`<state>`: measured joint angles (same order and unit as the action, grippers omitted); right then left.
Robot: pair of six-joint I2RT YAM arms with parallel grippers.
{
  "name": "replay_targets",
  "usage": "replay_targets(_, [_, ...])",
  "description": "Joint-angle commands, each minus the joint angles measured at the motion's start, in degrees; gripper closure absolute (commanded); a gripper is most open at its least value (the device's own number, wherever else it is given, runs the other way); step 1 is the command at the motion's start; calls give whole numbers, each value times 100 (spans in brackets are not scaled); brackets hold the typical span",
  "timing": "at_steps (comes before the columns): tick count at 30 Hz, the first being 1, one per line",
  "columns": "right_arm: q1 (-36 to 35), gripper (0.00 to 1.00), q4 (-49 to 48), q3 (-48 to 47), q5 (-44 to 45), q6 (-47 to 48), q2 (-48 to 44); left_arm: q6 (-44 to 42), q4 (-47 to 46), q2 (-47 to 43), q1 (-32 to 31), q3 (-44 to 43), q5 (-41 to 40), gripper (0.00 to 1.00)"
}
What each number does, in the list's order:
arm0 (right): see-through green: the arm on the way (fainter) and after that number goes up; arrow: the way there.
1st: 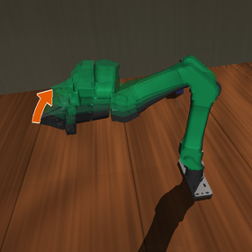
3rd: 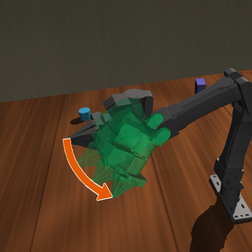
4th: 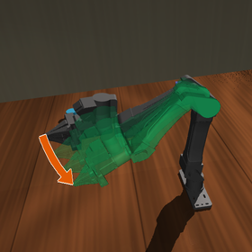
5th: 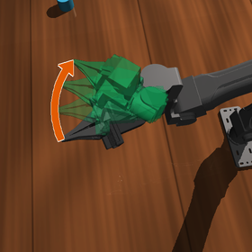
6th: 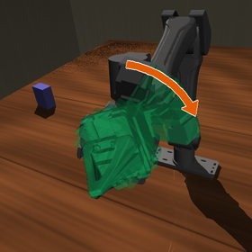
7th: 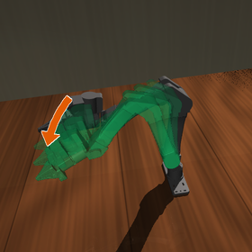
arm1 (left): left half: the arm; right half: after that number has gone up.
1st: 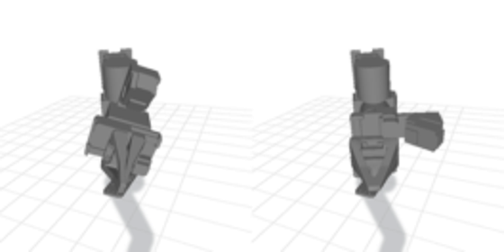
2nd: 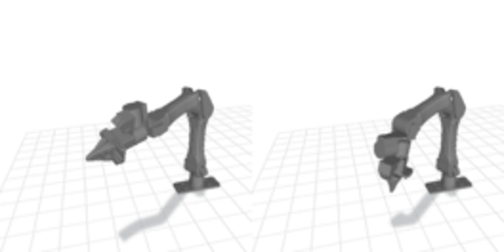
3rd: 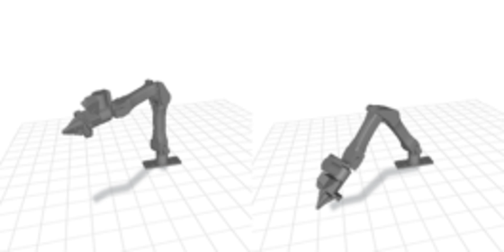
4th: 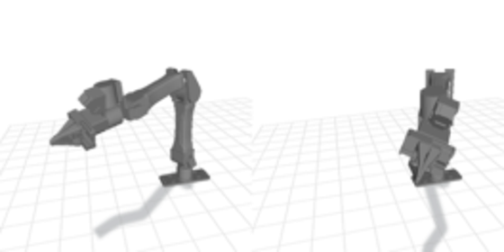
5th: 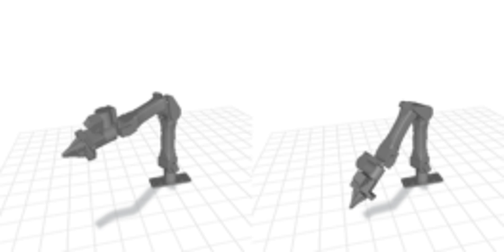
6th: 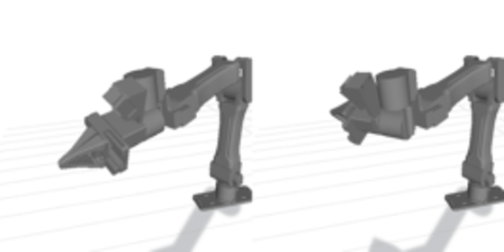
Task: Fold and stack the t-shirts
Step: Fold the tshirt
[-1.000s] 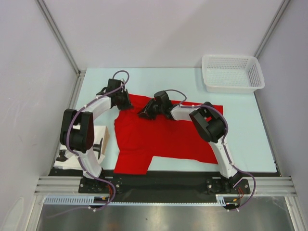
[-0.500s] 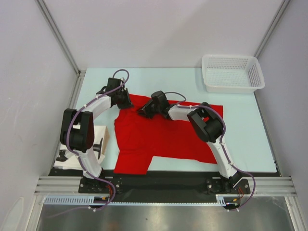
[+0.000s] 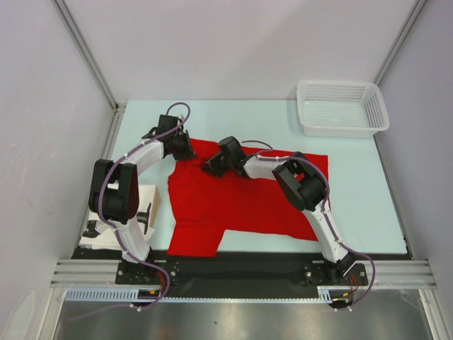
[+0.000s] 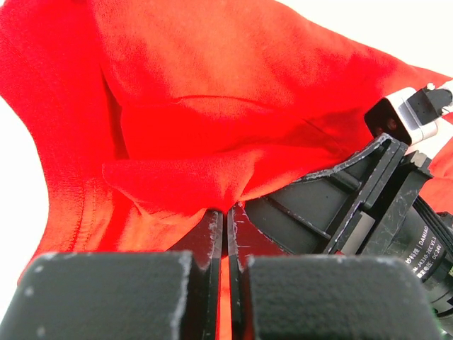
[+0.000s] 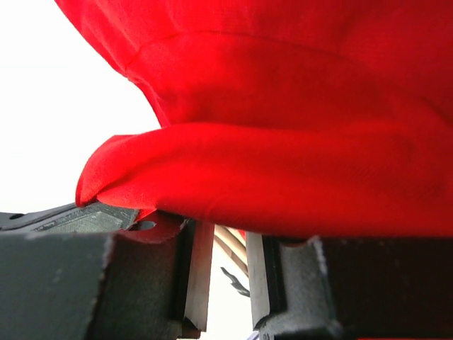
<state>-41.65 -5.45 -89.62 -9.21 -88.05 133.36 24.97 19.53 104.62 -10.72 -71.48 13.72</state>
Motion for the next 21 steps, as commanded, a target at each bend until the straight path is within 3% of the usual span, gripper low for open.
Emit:
replay_targets(1, [25,75,63,-143,394,-151,102,-54,-134,-64,53,-76,43,100])
replay_targets(8, [78,76,35,-284,342,-432,225,-106,-116,-108,53,3,52,100])
replay_targets(13, [52,88,80,-354,210,-406,269,-115,-134,-108,61,12,44,100])
replay_targets(15, [52,98,79,-363,26,-371,243,-142,-116,-117,53,3,44,100])
replay_targets(21, [253,100,1203,-275,-687,647,-450,-335,174,-152,53,-111,-132,100])
